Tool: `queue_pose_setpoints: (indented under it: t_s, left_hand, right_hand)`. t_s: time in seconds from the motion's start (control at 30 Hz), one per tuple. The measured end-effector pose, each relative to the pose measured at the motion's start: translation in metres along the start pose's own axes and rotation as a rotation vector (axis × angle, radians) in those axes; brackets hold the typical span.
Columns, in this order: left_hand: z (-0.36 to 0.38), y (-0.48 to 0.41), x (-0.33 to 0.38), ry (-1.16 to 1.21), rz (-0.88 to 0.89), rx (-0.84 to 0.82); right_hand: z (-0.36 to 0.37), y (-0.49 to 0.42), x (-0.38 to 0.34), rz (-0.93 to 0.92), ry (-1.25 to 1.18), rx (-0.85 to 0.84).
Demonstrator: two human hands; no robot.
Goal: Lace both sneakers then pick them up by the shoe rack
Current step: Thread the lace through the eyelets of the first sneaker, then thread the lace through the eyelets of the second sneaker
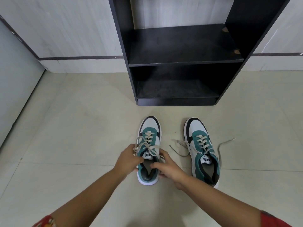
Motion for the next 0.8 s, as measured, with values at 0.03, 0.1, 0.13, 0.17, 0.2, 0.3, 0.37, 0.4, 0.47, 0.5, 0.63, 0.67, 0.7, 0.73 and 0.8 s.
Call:
queue_pose_setpoints:
  t_s: [0.03, 0.1, 0.13, 0.17, 0.2, 0.3, 0.37, 0.4, 0.47, 0.5, 0.63, 0.67, 0.7, 0.73, 0.8]
  left_hand:
    - [-0.006, -0.002, 0.001, -0.003, 0.006, 0.023]
    - [-0.016, -0.004, -0.002, -0.016, 0.01, 0.059]
    - [-0.021, -0.005, -0.004, -0.046, 0.014, 0.075]
    - [-0.025, -0.006, -0.003, -0.107, 0.037, 0.101]
    - [-0.027, -0.004, -0.002, -0.204, 0.073, 0.137]
    - [-0.022, 0.005, 0.009, -0.495, 0.263, 0.294]
    - [-0.012, 0.017, 0.028, -0.613, 0.448, 0.392]
    - [-0.005, 0.022, 0.035, -0.628, 0.529, 0.401]
    - [0.014, 0.031, 0.049, -0.578, 0.654, 0.34]
    - [0.024, 0.035, 0.054, -0.537, 0.692, 0.286]
    - [0.065, 0.04, 0.067, -0.41, 0.724, 0.054]
    - [0.073, 0.039, 0.069, -0.417, 0.737, 0.018]
    - [0.081, 0.039, 0.072, -0.437, 0.751, -0.014]
    - [0.089, 0.038, 0.075, -0.466, 0.762, -0.042]
    - [0.1, 0.037, 0.082, -0.531, 0.779, -0.075]
  right_hand:
    - [0.004, -0.003, -0.002, -0.006, 0.005, -0.005]
    - [0.014, -0.007, -0.006, -0.018, 0.018, -0.034]
    - [0.019, -0.009, -0.009, -0.015, 0.022, -0.061]
    - [0.022, -0.009, -0.01, 0.007, 0.04, -0.104]
    - [0.024, -0.007, -0.01, 0.032, 0.069, -0.148]
    - [-0.001, 0.002, -0.014, 0.039, 0.228, -0.099]
    - [-0.034, 0.015, -0.028, -0.091, 0.223, 0.061]
    - [-0.051, 0.026, -0.037, -0.182, 0.174, 0.149]
    - [-0.093, 0.051, -0.053, -0.342, 0.147, 0.37]
    - [-0.116, 0.062, -0.056, -0.387, 0.222, 0.495]
    - [-0.176, 0.067, -0.029, -0.215, 0.594, 0.58]
    - [-0.18, 0.064, -0.016, -0.141, 0.585, 0.515]
    - [-0.182, 0.061, -0.005, -0.09, 0.574, 0.466]
    - [-0.182, 0.059, 0.002, -0.073, 0.578, 0.449]
    - [-0.18, 0.058, 0.007, -0.108, 0.615, 0.49]
Point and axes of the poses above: each hand's wrist, its own y-axis away from the middle knuckle, its own z-axis out of the palm, x = y × z, the point moved 8 cm from there along -y, towards the middle knuckle, and after that the axes turned 6 degrees about -z, right-handed, at the moved point
